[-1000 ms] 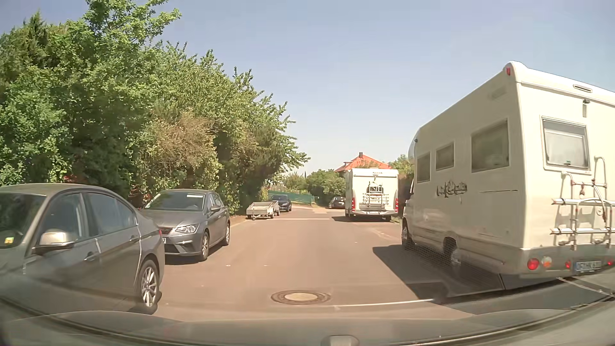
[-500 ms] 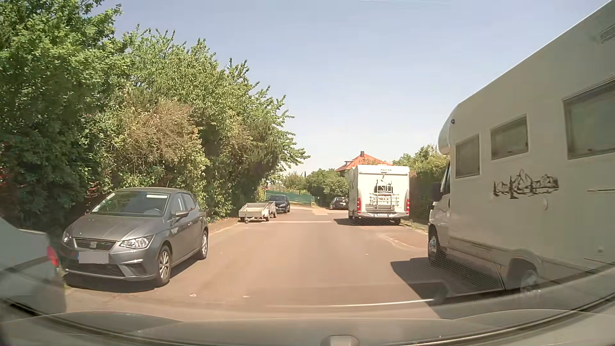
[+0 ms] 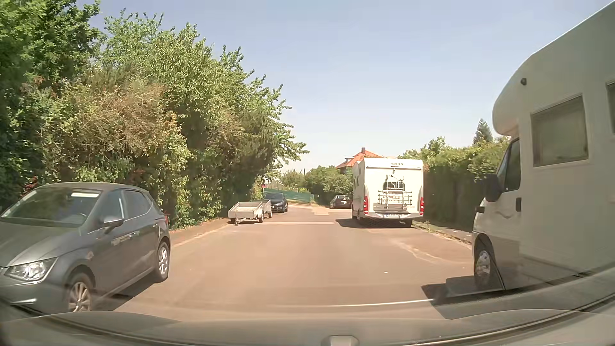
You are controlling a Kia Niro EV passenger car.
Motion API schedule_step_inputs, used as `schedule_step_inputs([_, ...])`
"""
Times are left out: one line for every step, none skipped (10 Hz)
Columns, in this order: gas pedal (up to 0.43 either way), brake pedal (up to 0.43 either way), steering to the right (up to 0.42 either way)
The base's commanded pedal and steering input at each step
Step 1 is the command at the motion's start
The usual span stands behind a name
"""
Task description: Follow the waypoints while adhering to traffic rules and regulations
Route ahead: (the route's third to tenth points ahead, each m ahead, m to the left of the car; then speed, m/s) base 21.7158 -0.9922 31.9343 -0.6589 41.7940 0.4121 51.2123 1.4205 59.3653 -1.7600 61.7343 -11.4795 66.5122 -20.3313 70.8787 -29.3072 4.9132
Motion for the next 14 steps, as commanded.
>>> schedule_step_inputs([0.067,0.0,-0.003])
schedule_step_inputs([0.067,0.0,-0.005])
schedule_step_inputs([0.067,0.0,-0.006])
schedule_step_inputs([0.067,0.0,-0.01])
schedule_step_inputs([0.067,0.0,-0.014])
schedule_step_inputs([0.067,0.0,-0.019])
schedule_step_inputs([0.067,0.0,-0.02])
schedule_step_inputs([0.067,0.0,-0.02])
schedule_step_inputs([0.067,0.0,-0.019])
schedule_step_inputs([0.059,0.0,-0.015])
schedule_step_inputs([0.059,0.0,-0.011])
schedule_step_inputs([0.059,0.0,-0.008])
schedule_step_inputs([0.059,0.0,-0.005])
schedule_step_inputs([0.059,0.0,-0.003])
